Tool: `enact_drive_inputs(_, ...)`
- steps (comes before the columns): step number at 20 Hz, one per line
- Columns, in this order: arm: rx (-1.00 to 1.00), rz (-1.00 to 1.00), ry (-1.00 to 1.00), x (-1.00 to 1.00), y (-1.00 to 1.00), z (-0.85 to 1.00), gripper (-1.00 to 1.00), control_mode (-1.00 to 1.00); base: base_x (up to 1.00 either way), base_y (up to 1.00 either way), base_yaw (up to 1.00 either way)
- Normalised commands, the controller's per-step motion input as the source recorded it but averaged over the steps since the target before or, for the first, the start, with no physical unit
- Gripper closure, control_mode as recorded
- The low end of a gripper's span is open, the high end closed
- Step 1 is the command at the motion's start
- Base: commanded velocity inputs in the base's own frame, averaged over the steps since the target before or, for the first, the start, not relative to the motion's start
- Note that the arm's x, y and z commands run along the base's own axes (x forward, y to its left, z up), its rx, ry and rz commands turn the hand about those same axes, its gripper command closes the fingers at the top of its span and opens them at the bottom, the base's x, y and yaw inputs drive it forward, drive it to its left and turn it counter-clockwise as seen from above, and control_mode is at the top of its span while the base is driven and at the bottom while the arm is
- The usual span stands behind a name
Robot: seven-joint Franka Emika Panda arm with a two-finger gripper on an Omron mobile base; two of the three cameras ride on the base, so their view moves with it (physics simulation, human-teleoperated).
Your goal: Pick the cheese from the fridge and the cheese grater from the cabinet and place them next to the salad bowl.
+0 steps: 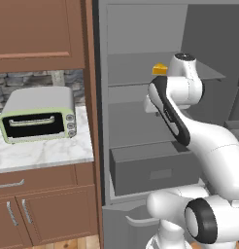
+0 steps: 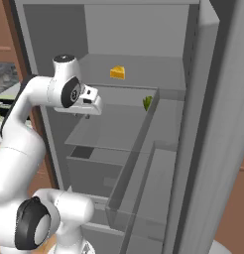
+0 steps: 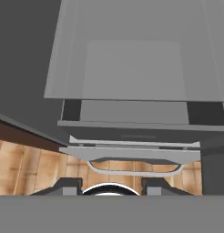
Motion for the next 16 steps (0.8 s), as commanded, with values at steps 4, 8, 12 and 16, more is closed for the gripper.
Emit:
enact_drive_inputs(4, 0.00, 0.00, -0.01, -0.08, 0.00, 0.00, -1.00, -1.00, 0.00, 0.00, 0.00)
enact_drive_inputs(8, 0.00, -0.01, -0.32, -0.20, -0.05, 0.03, -1.00, -1.00, 0.00, 0.00, 0.00)
enact_drive_inputs(12, 0.00, 0.00, -0.39, -0.20, -0.10, 0.17, -1.00, -1.00, 0.00, 0.00, 0.00)
enact_drive_inputs(16, 0.00, 0.00, -0.30, -0.13, -0.18, 0.28, -1.00, -1.00, 0.00, 0.00, 0.00)
